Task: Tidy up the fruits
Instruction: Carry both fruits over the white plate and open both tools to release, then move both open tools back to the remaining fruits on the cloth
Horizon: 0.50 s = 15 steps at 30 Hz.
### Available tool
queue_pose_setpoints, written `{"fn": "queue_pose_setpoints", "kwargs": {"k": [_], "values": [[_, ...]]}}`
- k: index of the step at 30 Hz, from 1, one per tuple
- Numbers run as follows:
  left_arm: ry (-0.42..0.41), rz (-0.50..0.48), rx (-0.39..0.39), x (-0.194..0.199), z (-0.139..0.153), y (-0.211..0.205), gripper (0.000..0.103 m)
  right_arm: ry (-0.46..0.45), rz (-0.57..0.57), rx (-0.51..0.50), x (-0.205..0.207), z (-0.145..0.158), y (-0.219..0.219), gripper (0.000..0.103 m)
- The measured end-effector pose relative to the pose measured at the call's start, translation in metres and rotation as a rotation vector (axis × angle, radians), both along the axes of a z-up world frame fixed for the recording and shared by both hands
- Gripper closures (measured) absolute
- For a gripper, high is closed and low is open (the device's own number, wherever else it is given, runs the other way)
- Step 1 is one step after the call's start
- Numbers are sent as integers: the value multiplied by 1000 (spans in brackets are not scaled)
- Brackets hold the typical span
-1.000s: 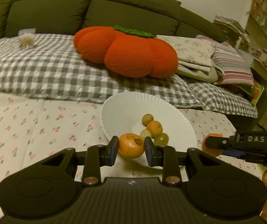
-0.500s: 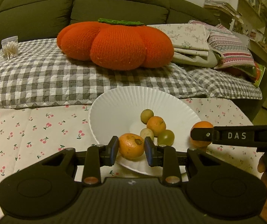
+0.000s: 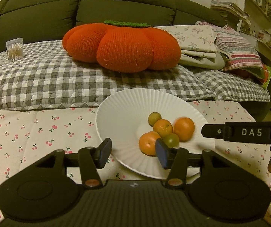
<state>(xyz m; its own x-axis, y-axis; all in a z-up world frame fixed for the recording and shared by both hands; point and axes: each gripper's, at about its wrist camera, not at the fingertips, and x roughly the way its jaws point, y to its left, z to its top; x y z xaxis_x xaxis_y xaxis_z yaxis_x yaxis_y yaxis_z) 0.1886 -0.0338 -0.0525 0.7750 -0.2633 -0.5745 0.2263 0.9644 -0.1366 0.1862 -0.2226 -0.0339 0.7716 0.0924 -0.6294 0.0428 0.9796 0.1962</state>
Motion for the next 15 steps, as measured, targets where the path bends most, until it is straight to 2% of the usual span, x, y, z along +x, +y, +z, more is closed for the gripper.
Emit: {"fn": "queue_pose_setpoints", "kwargs": {"k": [6,8,15], "values": [[-2,11,-2,-5,6,2,50,5,-9,17,-3,4,-1,51],[-3,21,3,-7,7,4,42,1,-9,29,-6,7,-2,51],[21,52,3,-16,9,10,36,11,-23,48,-16,15,-2,49]]}}
